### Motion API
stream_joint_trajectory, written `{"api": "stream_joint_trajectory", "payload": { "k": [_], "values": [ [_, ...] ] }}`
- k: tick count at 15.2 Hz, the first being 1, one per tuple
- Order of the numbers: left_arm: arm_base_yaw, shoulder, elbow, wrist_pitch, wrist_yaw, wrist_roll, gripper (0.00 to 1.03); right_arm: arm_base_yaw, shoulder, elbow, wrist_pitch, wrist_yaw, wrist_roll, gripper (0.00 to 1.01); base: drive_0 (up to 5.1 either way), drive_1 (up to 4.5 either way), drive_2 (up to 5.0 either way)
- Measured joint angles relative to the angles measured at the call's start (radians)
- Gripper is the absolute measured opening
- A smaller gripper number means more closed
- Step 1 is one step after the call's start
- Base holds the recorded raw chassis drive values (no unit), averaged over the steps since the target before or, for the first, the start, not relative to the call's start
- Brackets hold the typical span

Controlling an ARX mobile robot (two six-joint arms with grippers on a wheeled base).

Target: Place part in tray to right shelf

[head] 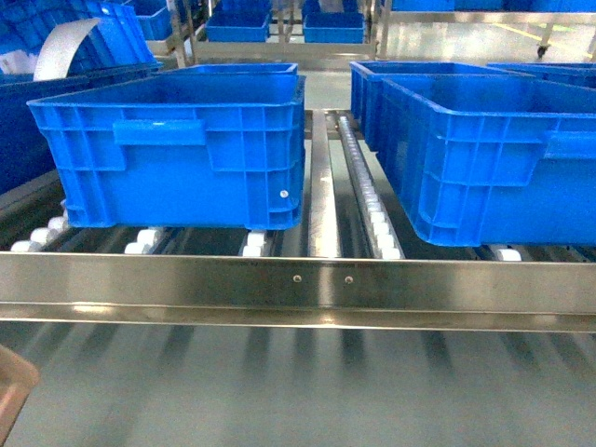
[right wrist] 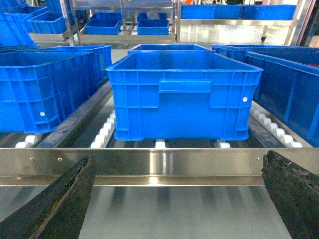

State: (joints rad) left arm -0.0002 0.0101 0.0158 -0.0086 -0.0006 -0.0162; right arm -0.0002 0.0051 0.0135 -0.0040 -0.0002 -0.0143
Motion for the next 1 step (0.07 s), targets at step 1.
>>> {"api": "stream_joint_trajectory", "payload": {
  "k": [1],
  "values": [
    [0.000, 0.000, 0.000, 0.000, 0.000, 0.000, 0.12, 0.000, 0.000, 0.000, 0.000, 0.000, 0.000, 0.98, 0.0, 0.00, 0.0]
  ]
}}
